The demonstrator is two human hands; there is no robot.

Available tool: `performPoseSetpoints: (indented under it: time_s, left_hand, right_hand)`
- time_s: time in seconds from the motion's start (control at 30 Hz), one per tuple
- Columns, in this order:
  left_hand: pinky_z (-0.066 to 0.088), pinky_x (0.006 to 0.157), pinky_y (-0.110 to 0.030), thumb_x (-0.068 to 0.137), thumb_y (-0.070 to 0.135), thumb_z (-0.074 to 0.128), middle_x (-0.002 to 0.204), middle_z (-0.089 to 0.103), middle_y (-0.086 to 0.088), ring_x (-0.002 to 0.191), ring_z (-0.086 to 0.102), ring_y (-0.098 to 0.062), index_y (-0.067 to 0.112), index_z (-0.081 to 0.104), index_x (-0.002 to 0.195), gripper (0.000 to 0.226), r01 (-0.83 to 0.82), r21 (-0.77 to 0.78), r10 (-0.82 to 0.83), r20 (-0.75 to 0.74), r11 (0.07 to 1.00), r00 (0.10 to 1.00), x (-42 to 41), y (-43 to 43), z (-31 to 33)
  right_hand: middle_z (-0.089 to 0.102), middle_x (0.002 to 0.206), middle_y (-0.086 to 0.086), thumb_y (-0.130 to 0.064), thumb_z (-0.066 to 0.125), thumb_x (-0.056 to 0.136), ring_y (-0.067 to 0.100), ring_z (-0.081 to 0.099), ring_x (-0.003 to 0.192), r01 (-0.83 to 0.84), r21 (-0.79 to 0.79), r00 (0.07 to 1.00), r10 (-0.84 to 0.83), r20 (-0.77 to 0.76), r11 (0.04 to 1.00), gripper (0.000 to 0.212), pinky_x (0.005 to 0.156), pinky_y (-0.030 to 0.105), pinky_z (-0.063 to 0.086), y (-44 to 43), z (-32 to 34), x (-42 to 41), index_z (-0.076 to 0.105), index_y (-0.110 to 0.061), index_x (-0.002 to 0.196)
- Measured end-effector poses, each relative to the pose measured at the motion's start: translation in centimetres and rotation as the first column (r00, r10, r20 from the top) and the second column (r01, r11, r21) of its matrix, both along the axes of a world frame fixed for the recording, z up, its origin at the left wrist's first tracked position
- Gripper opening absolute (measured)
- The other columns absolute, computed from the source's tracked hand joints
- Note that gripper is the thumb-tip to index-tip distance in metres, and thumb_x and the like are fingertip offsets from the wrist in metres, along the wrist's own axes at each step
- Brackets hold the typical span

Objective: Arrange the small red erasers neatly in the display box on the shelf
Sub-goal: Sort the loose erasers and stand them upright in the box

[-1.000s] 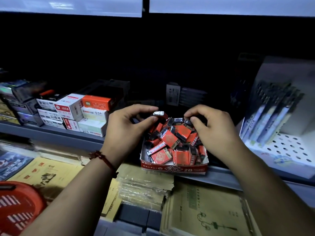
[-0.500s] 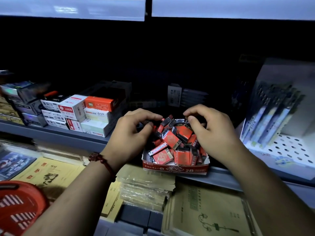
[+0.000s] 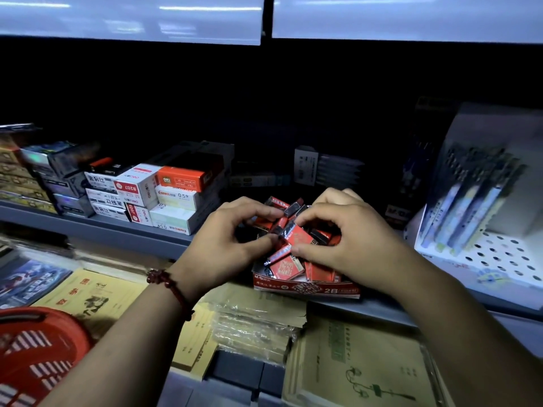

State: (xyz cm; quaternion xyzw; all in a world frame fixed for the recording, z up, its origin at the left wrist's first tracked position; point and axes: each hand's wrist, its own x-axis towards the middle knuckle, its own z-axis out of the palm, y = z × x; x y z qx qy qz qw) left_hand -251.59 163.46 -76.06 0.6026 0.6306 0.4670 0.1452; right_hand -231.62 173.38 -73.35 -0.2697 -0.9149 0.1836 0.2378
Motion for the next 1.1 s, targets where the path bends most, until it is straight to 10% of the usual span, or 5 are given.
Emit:
performPoseSetpoints:
  time_s: [0.37,0.53,0.67,0.83,1.1]
  left_hand:
    - [0.05,0.095,-0.038,0.077,0.048,0.076,0.097,0.071,0.022,0.101,0.062,-0.005,0.037,0.079,0.098,0.024,-0.163,0.129,0.171,-0.055,0.978,0.984,0.4,0.0,-0.5]
    - [0.051,0.08,-0.018,0.086,0.01,0.078,0.095,0.077,0.002,0.09,0.069,-0.016,0.024,0.08,0.097,0.018,-0.177,0.199,0.124,0.254,0.964,0.959,-0.2,0.3,0.0]
    - [0.057,0.091,-0.045,0.087,0.014,0.076,0.102,0.075,-0.014,0.1,0.067,-0.042,0.021,0.08,0.107,0.021,-0.206,0.23,0.088,0.437,0.951,0.895,-0.4,0.9,-0.2]
    - [0.059,0.092,-0.045,0.086,0.016,0.078,0.101,0.078,-0.005,0.099,0.07,-0.036,0.025,0.08,0.107,0.023,-0.2,0.185,0.094,0.465,0.962,0.88,0.2,1.6,-0.9]
    - [0.06,0.075,-0.033,0.084,0.014,0.081,0.087,0.077,0.002,0.082,0.071,-0.024,0.029,0.08,0.096,0.018,-0.262,0.087,0.215,0.356,0.961,0.909,0.3,2.0,-1.7]
  right_hand:
    - [0.072,0.098,0.01,-0.016,0.07,0.093,0.016,0.064,0.078,0.033,-0.358,0.831,-0.225,-0.509,0.933,0.015,0.067,0.021,0.048,1.0,0.5,0.4,0.071,-0.031,0.091]
    - [0.067,0.084,0.024,-0.025,0.066,0.095,0.026,0.056,0.057,0.208,-0.355,0.826,-0.358,-0.435,0.911,0.023,0.052,0.03,0.043,2.4,-0.5,0.5,0.069,-0.003,0.095]
    - [0.071,0.074,0.015,-0.033,0.064,0.097,0.027,0.066,0.062,0.252,-0.269,0.863,-0.341,-0.373,0.93,0.023,0.057,0.043,0.051,3.0,-1.0,0.1,0.071,-0.012,0.09]
    - [0.073,0.106,-0.015,-0.033,0.059,0.101,-0.006,0.065,0.096,0.224,-0.239,0.932,-0.28,-0.233,0.945,0.024,0.083,0.014,0.05,3.9,-1.8,-0.1,0.075,-0.023,0.116]
    - [0.071,0.099,-0.02,-0.031,0.059,0.101,-0.011,0.062,0.086,0.26,-0.274,0.912,-0.329,-0.244,0.926,0.019,0.066,0.001,0.04,4.4,-2.1,0.0,0.075,-0.029,0.11]
